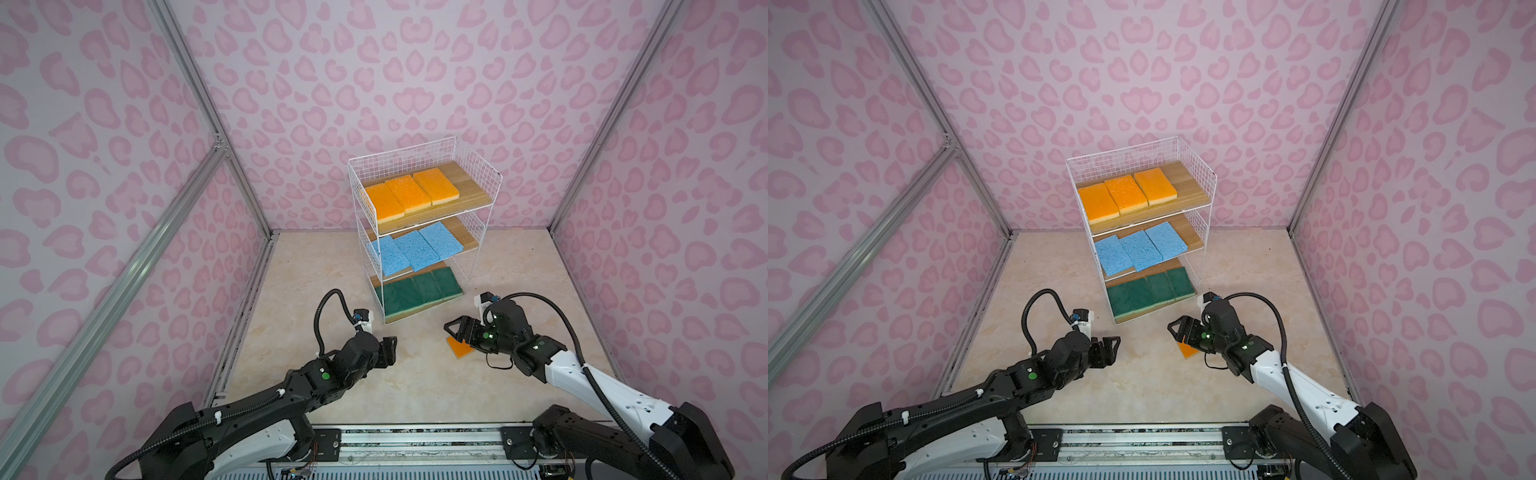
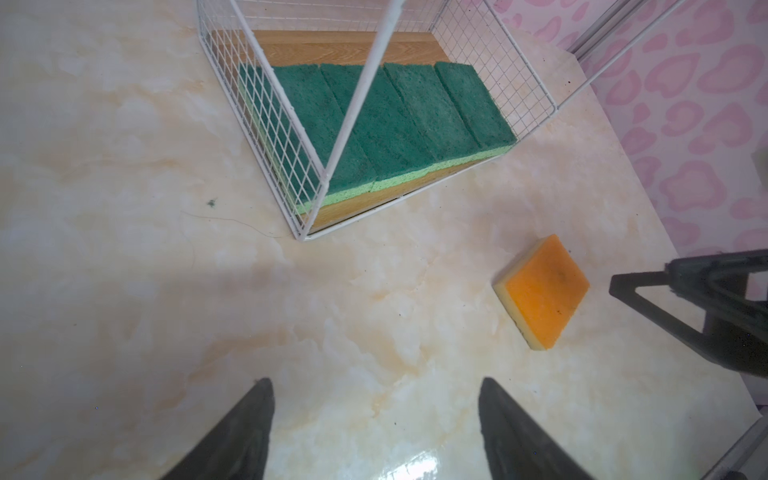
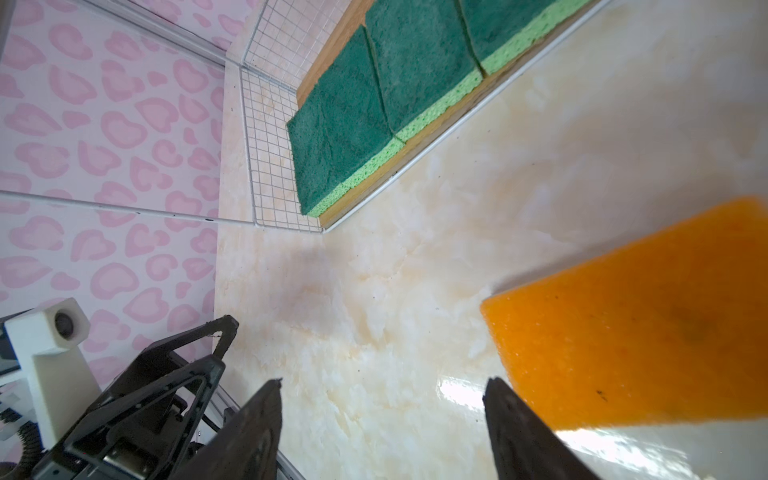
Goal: Place and organize the cleaning sponges onto the shelf
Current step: 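Grasp the orange sponge edge with the left gripper while the right gripper steadies it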
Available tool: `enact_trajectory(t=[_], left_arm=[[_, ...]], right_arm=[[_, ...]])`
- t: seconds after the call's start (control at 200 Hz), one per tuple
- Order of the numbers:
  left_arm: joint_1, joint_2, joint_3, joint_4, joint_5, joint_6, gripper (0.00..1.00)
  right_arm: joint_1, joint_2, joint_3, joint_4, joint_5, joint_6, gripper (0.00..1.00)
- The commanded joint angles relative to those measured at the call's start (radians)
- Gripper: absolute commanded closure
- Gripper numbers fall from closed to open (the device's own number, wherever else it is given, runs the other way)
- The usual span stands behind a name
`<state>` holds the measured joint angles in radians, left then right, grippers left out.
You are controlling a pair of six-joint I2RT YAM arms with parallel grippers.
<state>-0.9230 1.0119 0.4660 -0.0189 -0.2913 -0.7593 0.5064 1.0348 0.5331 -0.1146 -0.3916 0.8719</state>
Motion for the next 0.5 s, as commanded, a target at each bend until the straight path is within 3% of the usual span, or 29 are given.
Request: enact_trajectory(t=[0.0, 0.09, 0.225, 0.495], left_arm=[[0.001, 0.038, 0.030, 0.066, 0.049, 0.028, 0.46], [0.000, 0.088, 0.054, 0.069, 0.066, 0.031, 0.52], [-0.013, 0.175, 0.092, 0.097, 0.097, 0.033, 0.51], [-0.048, 0.379, 0.222, 0.120, 0.144, 0.048, 0.37]], right_arm=[[-0.060, -0.063, -0.037, -0.078, -0.015, 0.011, 0.28], [-0.158, -0.123, -0.077, -0.120, -0.031, 0.013, 0.32], [-0.285, -0.145, -0.115, -0.167, -0.092, -0.017, 0.33], [-0.310, -0.067, -0.155, -0.131, -0.120, -0.056, 0.31]])
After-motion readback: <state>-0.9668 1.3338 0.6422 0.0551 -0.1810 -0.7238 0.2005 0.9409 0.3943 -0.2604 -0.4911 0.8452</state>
